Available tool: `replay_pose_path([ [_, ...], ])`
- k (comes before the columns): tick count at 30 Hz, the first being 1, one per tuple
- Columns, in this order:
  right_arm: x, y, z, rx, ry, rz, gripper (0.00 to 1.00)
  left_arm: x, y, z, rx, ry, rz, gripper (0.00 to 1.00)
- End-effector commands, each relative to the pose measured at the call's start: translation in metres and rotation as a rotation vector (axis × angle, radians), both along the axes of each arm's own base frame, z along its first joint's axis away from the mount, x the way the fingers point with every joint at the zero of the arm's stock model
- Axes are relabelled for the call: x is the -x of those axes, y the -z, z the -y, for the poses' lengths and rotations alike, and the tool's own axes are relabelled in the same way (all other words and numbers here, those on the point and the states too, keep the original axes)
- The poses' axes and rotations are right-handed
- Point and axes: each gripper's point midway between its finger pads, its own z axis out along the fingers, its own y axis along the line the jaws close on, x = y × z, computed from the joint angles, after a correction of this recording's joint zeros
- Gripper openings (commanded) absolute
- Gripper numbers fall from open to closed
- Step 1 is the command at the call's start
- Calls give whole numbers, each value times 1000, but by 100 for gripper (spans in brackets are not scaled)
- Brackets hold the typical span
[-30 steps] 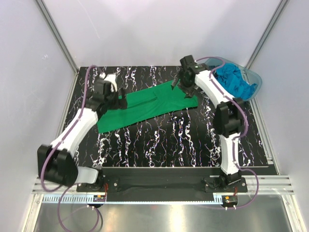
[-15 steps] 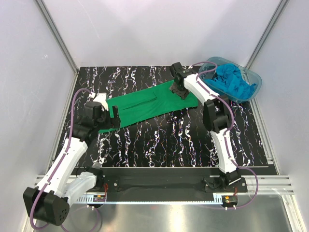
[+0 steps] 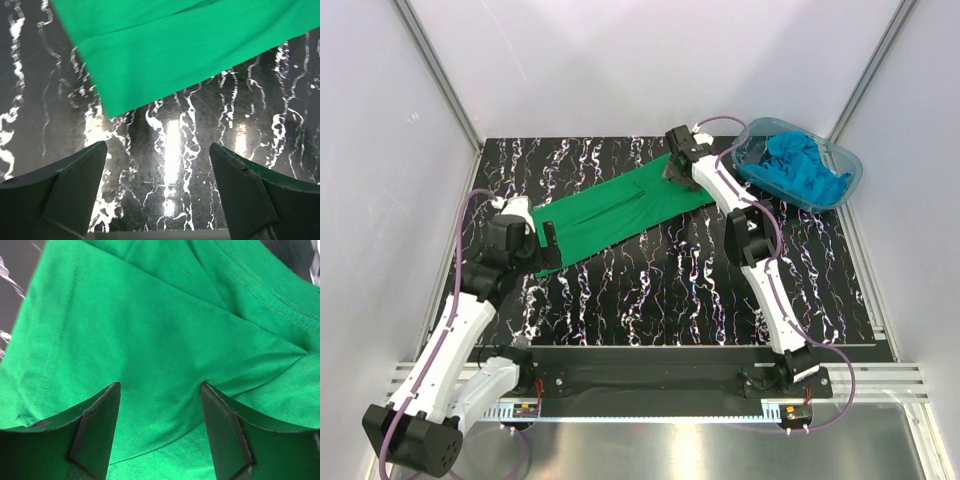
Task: Fold and stack the t-shirts
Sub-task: Fold the tshirt
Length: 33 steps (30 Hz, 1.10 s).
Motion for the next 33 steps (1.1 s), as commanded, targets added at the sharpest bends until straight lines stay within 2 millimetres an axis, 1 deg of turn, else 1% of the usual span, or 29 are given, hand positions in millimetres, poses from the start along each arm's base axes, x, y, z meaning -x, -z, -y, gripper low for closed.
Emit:
replay_pose_path([
  [1, -31, -12, 6, 27, -102, 84, 73, -4, -23, -13, -21, -86, 43, 90],
  [2, -36, -27, 4, 23, -119, 115, 74, -5, -23, -14, -33, -89, 40, 90],
  [4, -35, -42, 0, 16, -162, 130, 77, -16, -24, -12, -81, -32, 45, 90],
  [5, -31, -62, -2, -4, -172, 143, 77, -20, -22, -9, -97, 9, 40, 90],
  [6, -24, -69, -2, -16, -177, 127, 78, -29, -22, -1, -126, 104, 57, 91],
  [7, -17, -78, -3, -30, -183, 116, 80, -37, -9, 3, -147, 147, 10, 92],
  [8, -5, -97, -7, -66, -203, 110, 81, -44, -6, 5, -165, 170, -10, 93],
  [10, 18, -110, -6, -83, -230, 55, 84, -51, 10, 2, -218, 185, -88, 95],
  [11, 31, -127, -8, -94, -256, 48, 87, -61, 22, 2, -241, 190, -136, 95],
  [12, 48, -128, -5, -86, -278, -6, 87, -67, 30, 1, -263, 193, -165, 96],
  [13, 59, -135, -5, -79, -298, -22, 88, -73, 34, 0, -280, 192, -182, 96],
  [14, 75, -150, -6, -74, -339, -30, 89, -82, 46, 0, -298, 197, -221, 96],
  [15, 91, -152, -9, -76, -375, -66, 89, -90, 47, 1, -311, 198, -214, 96],
  [16, 103, -157, -12, -84, -407, -82, 89, -96, 52, 0, -316, 193, -224, 96],
  [17, 124, -166, -15, -113, -453, -109, 90, -101, 59, 1, -318, 194, -239, 96],
  [18, 138, -167, -15, -134, -474, -136, 91, -111, 65, 4, -325, 223, -250, 96],
  [19, 150, -170, -19, -164, -505, -146, 91, -116, 69, 6, -322, 233, -261, 96],
  [20, 177, -174, -21, -217, -548, -181, 91, -121, 70, 7, -326, 243, -265, 96],
  [22, 198, -181, -23, -266, -583, -175, 92, -136, 73, 9, -353, 287, -268, 96],
  [23, 225, -183, -20, -305, -614, -190, 92, -140, 74, 11, -348, 318, -264, 96],
  [24, 229, -187, -21, -319, -630, -157, 92, -143, 76, 14, -332, 375, -267, 96],
  [25, 237, -187, -18, -324, -632, -151, 92, -152, 76, 14, -335, 387, -257, 96],
  [26, 254, -186, -11, -321, -643, -148, 92, -157, 76, 10, -314, 393, -257, 97],
  [27, 257, -187, -8, -320, -649, -133, 92, -161, 75, 7, -296, 392, -261, 97],
  [28, 263, -185, -6, -317, -655, -134, 93, -171, 76, 10, -255, 410, -267, 97],
  [29, 270, -185, -1, -312, -660, -137, 93, -174, 77, 10, -229, 422, -272, 97],
  [30, 276, -184, 2, -307, -662, -152, 93, -175, 82, 3, -240, 427, -300, 96],
  [33, 287, -188, 5, -306, -688, -137, 93, -186, 96, -3, -237, 433, -339, 96],
])
